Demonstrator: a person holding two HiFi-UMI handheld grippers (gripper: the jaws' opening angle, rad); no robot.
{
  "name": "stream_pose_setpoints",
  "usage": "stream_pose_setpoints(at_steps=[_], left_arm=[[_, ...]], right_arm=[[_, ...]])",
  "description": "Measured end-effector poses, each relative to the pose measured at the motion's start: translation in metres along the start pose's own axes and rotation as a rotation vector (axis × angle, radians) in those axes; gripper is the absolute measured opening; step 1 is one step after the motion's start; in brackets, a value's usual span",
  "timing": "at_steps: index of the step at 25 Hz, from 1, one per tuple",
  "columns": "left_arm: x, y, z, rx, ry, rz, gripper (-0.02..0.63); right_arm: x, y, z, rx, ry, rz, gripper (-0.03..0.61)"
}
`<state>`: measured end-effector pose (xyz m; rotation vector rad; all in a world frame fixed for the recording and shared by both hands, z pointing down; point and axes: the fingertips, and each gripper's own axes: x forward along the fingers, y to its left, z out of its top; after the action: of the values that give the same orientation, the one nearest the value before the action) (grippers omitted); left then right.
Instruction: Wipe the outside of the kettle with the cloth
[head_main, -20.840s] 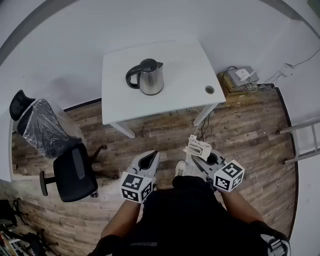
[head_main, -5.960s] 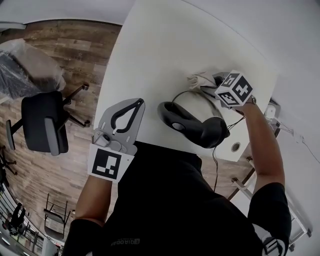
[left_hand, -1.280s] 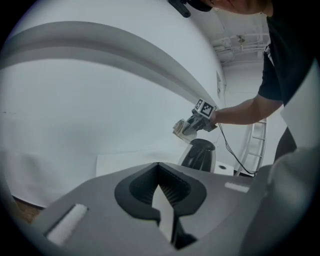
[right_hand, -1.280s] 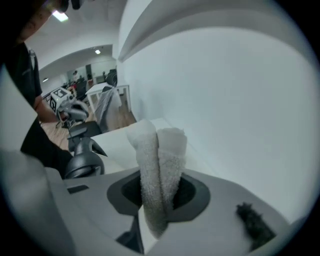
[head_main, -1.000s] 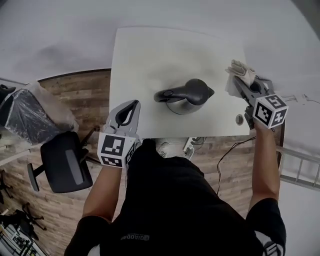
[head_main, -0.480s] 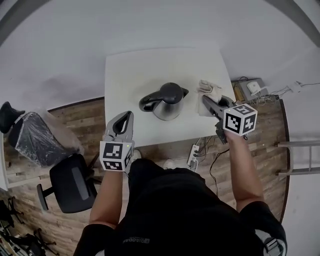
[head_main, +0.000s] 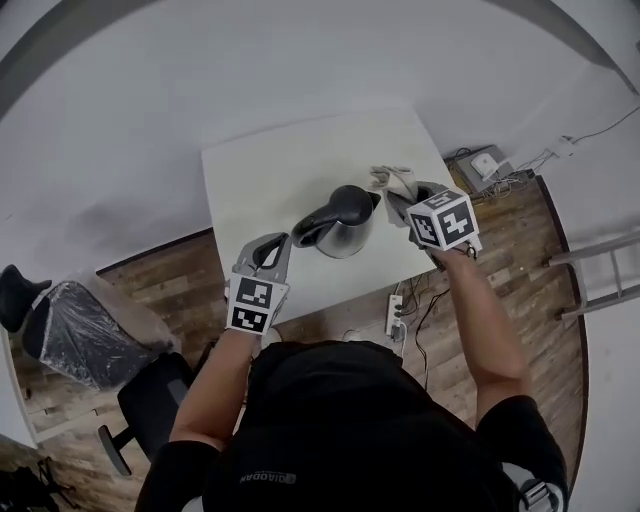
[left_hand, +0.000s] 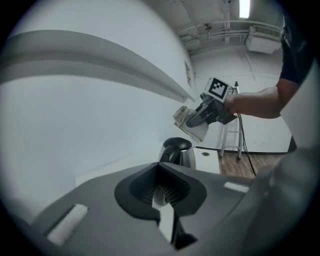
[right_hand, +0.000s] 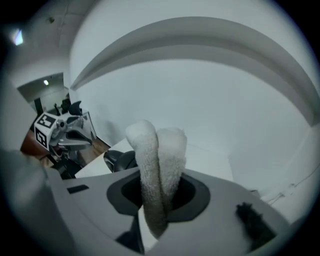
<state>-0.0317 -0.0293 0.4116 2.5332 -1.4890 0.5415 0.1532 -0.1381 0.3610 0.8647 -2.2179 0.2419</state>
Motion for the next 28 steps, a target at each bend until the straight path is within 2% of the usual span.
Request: stream_pose_setpoints(at_steps=[4,7,13,18,28], left_arm=[[-0.005,0.010,-0.005,0.025,-0.011,-0.097,0.006],[-0.014,0.018,-0.008,0.024,-0.026,-0.145,0.006],[-0.031,0.035,-0.015,-0.007,-0.044,-0.215,0.006],[-0.043,0.049,-0.023,-0.033,-0.064,-0.251,0.006],[-0.051,0.067,-0.024,-0.077,-0.093,-0.286,0.006]], right_arm=[[0.016,0.012,0.014,-0.175,0.127,-0.134,0.091],[0.027,0.015,0.016,-0.262,0.246,-0.209,0.091],[0.043,0.017,0.026,-0.206,0.364,-0.317,0.091],[0.051,0.034,0.029,-0.229,0.436,-0.356,0.091],[0.051,0.073,0.035,-0.298,0.469,-0.405,0.091]])
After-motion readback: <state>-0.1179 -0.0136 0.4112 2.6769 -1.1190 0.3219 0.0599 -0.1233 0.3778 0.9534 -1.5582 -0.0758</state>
